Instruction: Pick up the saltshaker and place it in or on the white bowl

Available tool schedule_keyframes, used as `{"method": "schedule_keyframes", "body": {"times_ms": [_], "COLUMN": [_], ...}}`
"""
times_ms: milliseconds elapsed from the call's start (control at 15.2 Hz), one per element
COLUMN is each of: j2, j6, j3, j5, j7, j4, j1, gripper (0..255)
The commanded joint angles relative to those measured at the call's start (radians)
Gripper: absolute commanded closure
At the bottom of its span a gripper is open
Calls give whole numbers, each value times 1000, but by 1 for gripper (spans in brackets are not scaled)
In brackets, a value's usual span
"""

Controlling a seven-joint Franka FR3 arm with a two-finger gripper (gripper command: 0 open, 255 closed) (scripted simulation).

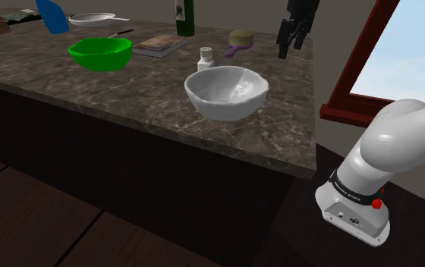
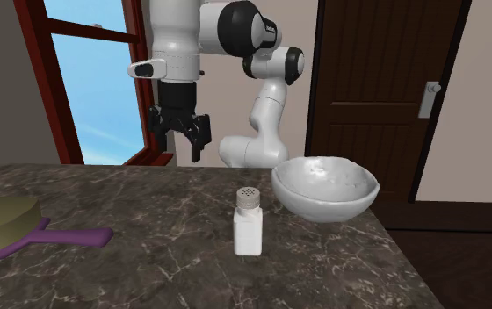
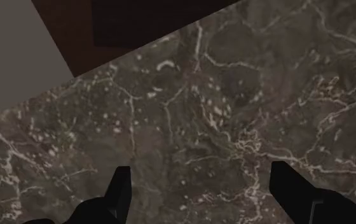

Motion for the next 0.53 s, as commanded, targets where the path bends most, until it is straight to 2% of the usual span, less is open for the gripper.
{"method": "schedule_keyframes", "body": {"times_ms": [0,462], "j2": [0,147], "j6": [0,44], "j3": [0,99], "j5": [0,45], "j7": [0,17], "j4": [0,127], "j1": [0,76], "gripper": [0,0]}}
